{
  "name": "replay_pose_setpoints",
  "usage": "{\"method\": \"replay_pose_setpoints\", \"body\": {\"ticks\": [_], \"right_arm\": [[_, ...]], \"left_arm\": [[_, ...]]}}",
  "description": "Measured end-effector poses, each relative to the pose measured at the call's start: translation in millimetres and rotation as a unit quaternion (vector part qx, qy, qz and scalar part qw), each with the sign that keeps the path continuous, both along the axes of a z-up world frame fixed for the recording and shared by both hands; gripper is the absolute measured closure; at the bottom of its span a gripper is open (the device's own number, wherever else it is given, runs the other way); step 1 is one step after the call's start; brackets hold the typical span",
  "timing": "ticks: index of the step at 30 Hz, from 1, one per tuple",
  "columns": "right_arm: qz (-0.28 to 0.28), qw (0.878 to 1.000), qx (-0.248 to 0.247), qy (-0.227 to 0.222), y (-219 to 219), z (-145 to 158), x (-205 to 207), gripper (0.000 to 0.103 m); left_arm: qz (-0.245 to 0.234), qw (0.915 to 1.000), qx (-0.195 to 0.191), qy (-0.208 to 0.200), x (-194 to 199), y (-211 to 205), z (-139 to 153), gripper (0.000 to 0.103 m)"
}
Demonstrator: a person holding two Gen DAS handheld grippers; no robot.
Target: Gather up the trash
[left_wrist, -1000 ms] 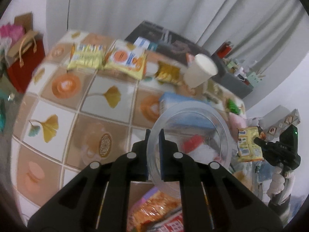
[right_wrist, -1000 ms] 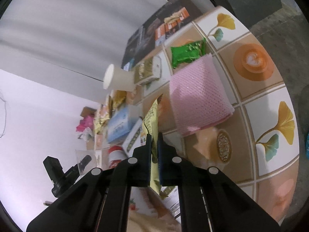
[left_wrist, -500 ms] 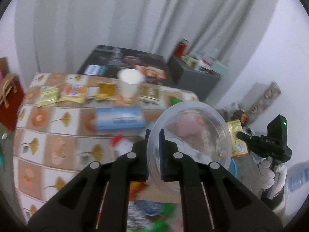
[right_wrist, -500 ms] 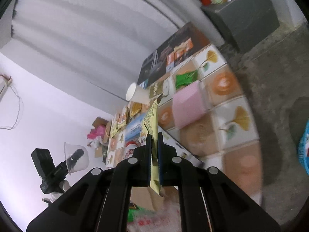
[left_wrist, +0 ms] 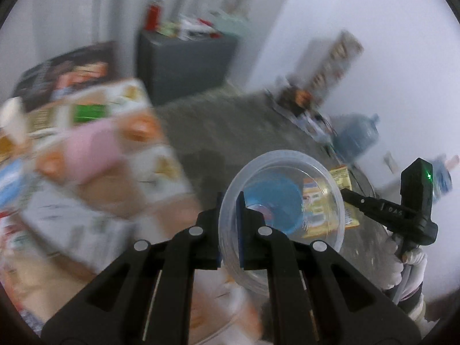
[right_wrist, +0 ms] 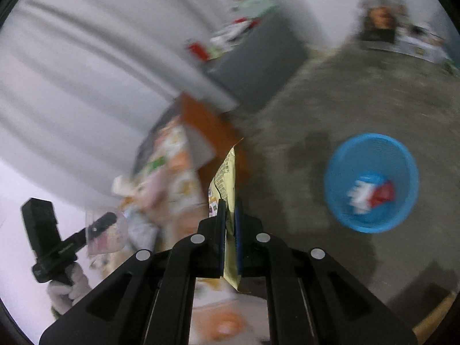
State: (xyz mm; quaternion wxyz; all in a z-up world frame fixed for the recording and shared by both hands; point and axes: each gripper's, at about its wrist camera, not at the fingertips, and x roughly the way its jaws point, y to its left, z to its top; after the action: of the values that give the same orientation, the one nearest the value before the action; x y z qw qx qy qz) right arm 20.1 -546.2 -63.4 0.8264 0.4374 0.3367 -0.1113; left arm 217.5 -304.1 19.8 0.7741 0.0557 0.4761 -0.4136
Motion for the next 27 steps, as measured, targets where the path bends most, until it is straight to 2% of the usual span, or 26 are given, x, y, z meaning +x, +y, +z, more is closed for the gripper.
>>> {"method": "replay_pose_setpoints", "body": {"ticks": [8, 14, 17, 19, 20, 21, 27], "right_arm": [[-0.091, 0.993, 0.038, 0.059, -68, -79, -46, 0.097], [-0.121, 0.988, 0.05, 0.085, -102, -121, -40, 0.097], [-0.125, 0.986, 0.043, 0.098, -118, -138, -30, 0.096], [-0.134, 0.983, 0.039, 0.12, -129, -153, -24, 0.084], [-0.142, 0.981, 0.04, 0.126, -134, -160, -24, 0.063], [-0.153, 0.979, 0.039, 0.131, -139, -167, -24, 0.052], [-0.163, 0.974, 0.033, 0.154, -138, -187, -38, 0.052]], "left_arm": [[-0.082, 0.9933, 0.059, 0.057, -36, -139, -90, 0.097], [-0.1, 0.989, 0.081, 0.074, -39, -198, -134, 0.097], [-0.106, 0.9878, 0.078, 0.083, -37, -220, -151, 0.097], [-0.107, 0.9869, 0.079, 0.091, -36, -230, -161, 0.088], [-0.103, 0.9861, 0.086, 0.098, -35, -237, -170, 0.064], [-0.096, 0.9861, 0.091, 0.101, -34, -239, -176, 0.046], [-0.085, 0.9885, 0.067, 0.106, -39, -232, -184, 0.046]]}}
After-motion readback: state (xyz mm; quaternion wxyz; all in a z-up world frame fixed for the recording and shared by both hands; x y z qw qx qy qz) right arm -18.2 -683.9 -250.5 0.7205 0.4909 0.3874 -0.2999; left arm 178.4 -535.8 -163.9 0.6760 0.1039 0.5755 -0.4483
